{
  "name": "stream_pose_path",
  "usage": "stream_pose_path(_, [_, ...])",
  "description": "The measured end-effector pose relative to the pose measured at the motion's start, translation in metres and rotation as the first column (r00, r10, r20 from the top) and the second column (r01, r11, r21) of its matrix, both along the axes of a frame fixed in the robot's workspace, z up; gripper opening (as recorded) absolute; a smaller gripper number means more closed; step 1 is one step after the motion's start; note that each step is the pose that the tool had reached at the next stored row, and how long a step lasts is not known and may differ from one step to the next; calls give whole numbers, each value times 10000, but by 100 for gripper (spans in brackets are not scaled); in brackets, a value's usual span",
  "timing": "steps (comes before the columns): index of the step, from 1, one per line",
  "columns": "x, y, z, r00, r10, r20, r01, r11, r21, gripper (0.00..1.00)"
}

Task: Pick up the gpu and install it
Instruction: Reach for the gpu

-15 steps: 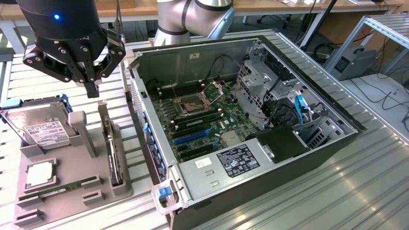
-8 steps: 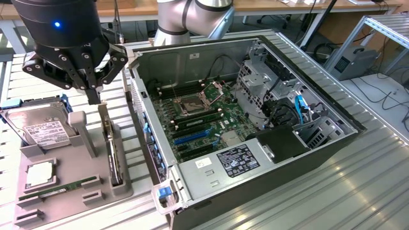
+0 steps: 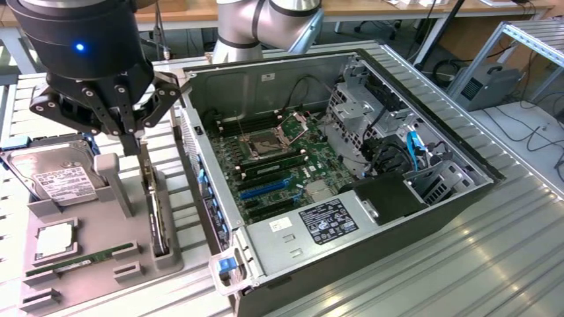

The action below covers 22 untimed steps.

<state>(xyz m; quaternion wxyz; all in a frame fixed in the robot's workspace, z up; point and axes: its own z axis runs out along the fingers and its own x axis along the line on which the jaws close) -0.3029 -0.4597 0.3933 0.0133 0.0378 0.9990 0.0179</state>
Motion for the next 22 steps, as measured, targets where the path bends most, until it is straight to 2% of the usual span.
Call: stream_pose_path(22, [0, -113, 0, 10000, 1, 0, -1, 10000, -7, 11])
